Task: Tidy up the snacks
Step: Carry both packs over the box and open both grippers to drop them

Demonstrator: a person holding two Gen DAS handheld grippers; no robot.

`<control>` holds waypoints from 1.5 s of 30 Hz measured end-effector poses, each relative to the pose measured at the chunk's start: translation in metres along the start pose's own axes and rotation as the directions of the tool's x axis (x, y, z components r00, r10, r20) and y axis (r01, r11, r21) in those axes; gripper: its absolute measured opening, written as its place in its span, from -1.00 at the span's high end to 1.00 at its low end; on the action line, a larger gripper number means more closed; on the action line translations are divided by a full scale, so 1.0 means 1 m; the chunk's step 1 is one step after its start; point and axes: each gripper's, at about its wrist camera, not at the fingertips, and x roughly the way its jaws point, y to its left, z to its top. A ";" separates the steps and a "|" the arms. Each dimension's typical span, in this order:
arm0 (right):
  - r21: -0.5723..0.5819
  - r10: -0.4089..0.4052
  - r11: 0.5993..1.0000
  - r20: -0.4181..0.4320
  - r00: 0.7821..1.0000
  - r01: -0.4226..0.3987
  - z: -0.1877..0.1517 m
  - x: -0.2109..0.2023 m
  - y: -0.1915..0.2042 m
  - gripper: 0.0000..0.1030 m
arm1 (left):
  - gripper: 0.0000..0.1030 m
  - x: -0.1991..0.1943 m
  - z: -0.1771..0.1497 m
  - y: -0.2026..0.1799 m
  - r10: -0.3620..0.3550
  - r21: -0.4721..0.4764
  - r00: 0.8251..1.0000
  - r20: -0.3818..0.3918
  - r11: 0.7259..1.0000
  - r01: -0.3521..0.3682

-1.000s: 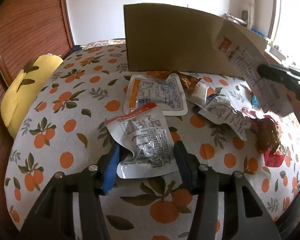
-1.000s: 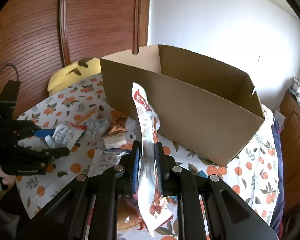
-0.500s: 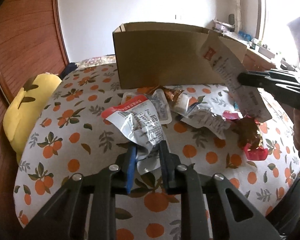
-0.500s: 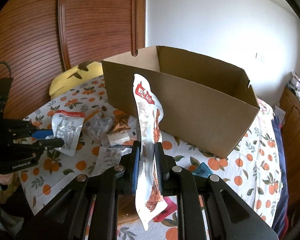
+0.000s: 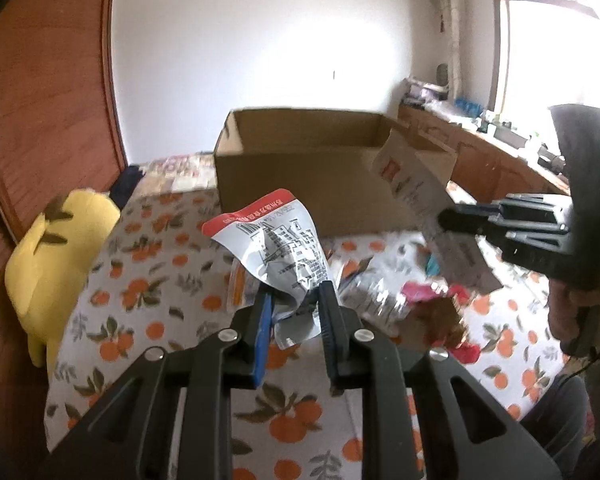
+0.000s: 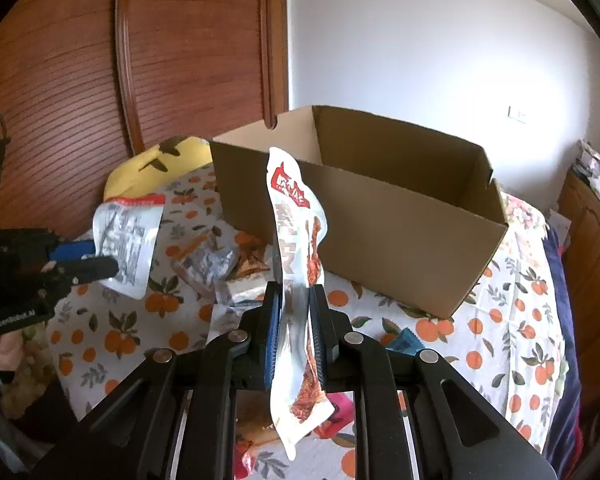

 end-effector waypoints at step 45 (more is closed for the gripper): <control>0.002 -0.203 0.979 0.069 0.977 0.203 0.108 0.070 -0.080 0.76 | 0.57 0.149 0.139 0.009 -0.161 0.006 0.978 0.132 0.987 0.161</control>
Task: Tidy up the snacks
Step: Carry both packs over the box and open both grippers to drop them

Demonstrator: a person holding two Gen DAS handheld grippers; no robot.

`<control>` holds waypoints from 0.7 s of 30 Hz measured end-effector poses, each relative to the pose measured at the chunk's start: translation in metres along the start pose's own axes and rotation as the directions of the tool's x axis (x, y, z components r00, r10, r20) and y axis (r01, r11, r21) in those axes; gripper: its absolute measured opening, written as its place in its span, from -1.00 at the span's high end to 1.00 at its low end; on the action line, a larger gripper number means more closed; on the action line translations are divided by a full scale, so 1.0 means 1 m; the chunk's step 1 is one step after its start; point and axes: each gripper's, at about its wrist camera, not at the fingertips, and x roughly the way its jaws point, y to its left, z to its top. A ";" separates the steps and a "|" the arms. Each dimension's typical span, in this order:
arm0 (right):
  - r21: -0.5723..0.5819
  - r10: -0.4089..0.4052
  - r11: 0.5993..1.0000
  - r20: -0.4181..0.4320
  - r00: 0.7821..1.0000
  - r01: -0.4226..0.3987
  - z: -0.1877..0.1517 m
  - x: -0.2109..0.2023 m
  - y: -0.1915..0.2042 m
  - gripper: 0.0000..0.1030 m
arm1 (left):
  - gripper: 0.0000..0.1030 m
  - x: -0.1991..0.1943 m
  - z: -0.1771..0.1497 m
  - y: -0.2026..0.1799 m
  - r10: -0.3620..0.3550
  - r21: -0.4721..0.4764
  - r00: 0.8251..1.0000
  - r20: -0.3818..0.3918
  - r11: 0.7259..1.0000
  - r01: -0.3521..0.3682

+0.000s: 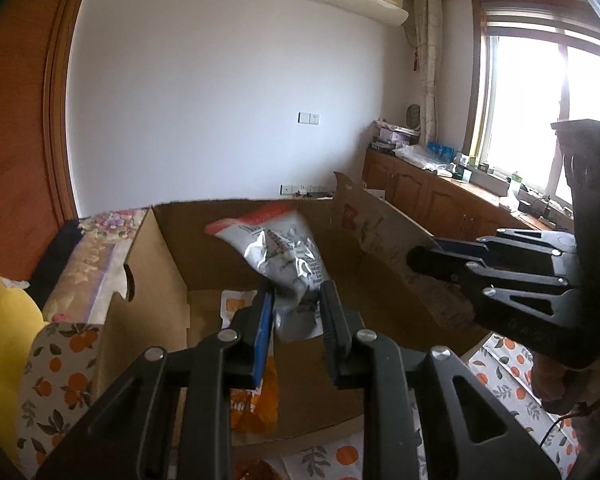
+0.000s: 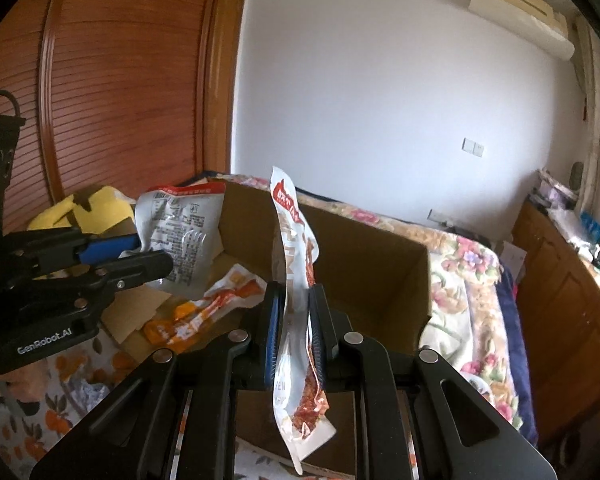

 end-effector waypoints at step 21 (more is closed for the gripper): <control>0.033 -0.035 0.999 -0.105 0.994 0.038 -0.016 0.017 0.014 0.71 | 0.41 -0.003 -0.009 0.010 -0.006 -0.033 0.999 -0.035 0.999 0.005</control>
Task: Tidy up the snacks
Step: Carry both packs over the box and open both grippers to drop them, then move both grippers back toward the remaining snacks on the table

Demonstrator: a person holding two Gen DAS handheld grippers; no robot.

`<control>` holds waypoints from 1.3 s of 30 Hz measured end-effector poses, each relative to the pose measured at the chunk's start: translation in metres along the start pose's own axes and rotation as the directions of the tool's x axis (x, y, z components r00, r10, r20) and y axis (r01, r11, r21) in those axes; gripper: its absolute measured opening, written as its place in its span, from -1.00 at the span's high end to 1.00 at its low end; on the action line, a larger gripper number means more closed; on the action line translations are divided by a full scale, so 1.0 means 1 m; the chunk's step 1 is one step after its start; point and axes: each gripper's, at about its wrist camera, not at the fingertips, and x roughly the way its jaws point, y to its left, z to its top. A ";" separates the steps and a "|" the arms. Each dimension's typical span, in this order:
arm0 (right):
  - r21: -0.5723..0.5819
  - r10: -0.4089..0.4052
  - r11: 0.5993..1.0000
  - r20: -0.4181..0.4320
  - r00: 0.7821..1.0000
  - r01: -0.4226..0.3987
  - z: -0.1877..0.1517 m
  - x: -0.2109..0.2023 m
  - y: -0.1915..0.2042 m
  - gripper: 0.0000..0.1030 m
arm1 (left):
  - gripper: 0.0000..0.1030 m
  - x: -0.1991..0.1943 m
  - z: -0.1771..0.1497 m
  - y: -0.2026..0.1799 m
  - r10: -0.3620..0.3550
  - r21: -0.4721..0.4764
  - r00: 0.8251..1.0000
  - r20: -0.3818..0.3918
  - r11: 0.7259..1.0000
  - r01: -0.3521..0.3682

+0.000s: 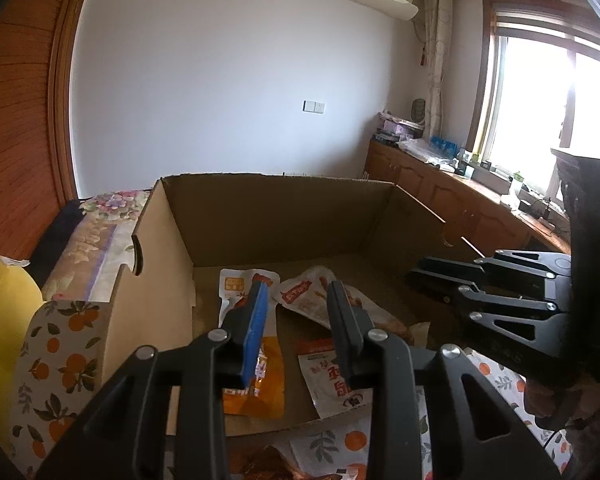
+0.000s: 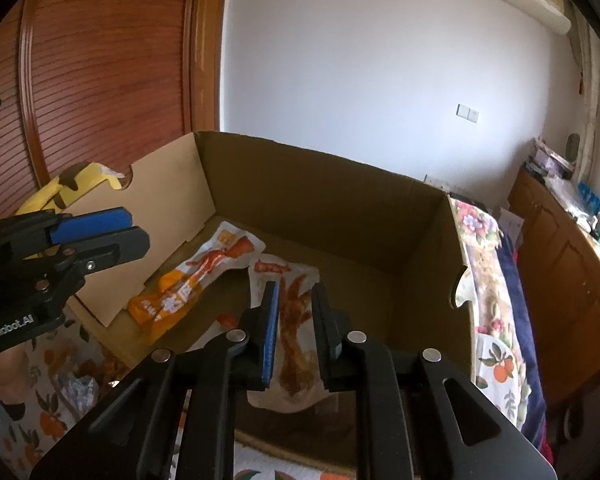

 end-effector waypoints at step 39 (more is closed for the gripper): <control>0.189 -0.027 0.981 -0.077 0.997 0.041 -0.095 -0.093 0.005 0.35 | 0.29 -0.062 -0.034 -0.025 -0.068 0.075 0.997 -0.018 0.995 0.070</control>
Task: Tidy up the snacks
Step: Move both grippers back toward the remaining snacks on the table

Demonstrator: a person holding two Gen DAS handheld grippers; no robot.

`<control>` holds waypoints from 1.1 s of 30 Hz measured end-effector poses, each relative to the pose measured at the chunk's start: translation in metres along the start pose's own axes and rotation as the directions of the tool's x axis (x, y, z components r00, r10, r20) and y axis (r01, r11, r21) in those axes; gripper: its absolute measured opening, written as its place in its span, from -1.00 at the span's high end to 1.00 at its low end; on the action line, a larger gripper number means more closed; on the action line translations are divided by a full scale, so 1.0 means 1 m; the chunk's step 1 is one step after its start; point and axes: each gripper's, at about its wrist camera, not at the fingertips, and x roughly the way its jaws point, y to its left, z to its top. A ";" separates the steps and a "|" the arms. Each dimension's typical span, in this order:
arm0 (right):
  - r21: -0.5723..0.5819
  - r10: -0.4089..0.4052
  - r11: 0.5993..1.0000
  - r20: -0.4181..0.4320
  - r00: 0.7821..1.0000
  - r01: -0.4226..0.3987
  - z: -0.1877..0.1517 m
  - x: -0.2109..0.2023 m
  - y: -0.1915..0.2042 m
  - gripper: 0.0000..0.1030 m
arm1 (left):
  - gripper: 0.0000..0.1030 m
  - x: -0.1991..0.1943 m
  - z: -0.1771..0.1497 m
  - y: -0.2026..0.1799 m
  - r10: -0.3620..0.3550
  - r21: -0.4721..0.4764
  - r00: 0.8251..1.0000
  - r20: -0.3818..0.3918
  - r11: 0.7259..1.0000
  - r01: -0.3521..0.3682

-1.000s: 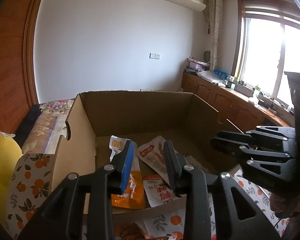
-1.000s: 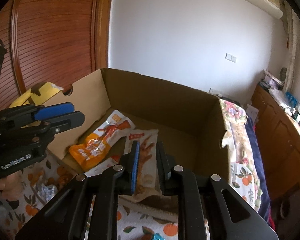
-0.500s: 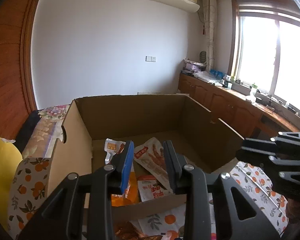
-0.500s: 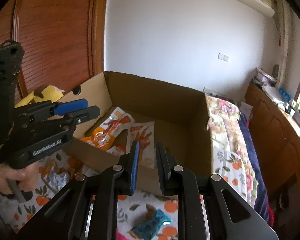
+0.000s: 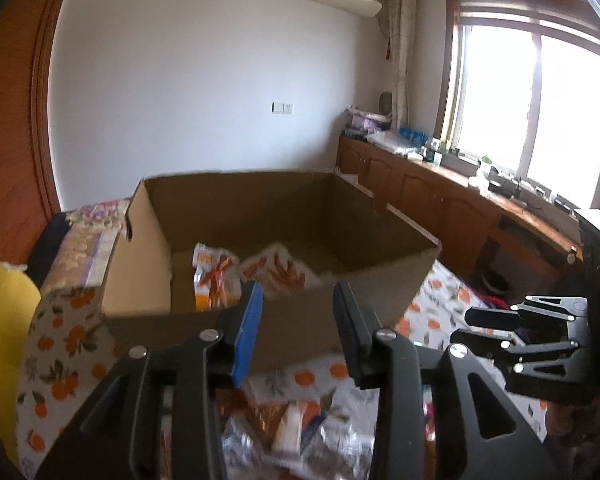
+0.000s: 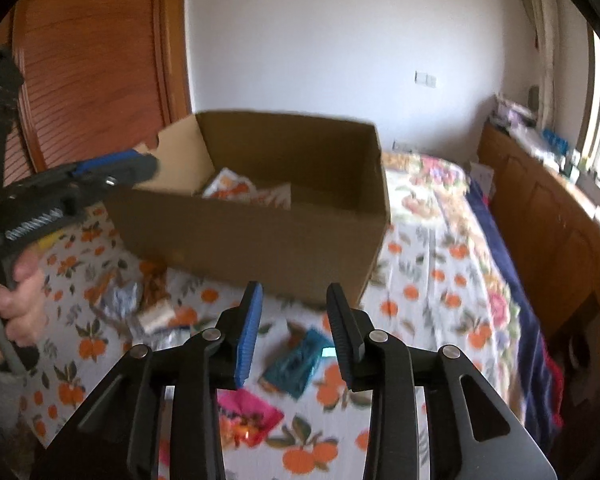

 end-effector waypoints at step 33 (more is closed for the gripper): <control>0.198 0.189 0.967 -0.122 0.974 -0.162 -0.091 0.013 0.038 -0.12 | 0.23 -0.034 -0.101 -0.022 0.070 -0.124 0.977 -0.203 0.988 -0.096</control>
